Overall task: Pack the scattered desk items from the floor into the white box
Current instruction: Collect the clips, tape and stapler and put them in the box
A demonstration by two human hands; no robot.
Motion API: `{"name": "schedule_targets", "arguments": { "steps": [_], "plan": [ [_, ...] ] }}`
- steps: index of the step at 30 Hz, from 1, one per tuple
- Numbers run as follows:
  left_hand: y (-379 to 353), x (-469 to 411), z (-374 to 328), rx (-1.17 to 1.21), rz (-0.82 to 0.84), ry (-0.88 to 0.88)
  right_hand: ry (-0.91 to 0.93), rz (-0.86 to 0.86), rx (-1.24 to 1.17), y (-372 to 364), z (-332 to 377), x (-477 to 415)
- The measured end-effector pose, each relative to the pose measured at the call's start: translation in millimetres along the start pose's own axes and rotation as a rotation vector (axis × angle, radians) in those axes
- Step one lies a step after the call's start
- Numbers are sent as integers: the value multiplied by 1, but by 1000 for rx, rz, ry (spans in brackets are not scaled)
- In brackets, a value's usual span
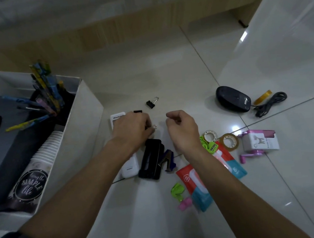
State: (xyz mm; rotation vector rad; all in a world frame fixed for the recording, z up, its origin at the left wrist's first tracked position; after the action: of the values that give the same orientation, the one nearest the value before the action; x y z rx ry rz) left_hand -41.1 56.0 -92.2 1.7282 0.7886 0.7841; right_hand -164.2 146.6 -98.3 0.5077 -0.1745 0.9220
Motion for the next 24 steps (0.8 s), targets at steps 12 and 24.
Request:
{"name": "schedule_targets", "arguments": {
  "steps": [12,24],
  "plan": [
    [18,10,3,-9,60,128,-137,8,-215,-18,-1,-2],
    [17,23,10,239,-128,157,-106,45,-178,-22,-2,-3]
  ]
}}
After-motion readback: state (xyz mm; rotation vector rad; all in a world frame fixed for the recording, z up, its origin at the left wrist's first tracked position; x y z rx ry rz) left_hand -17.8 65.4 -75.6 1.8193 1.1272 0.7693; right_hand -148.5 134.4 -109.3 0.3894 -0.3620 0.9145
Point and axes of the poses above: each hand's wrist, its own x-axis away from the middle knuckle, its own y-axis out of the back of the hand, z = x × y, the point moved 1 cm from there along -x, towards the middle knuckle
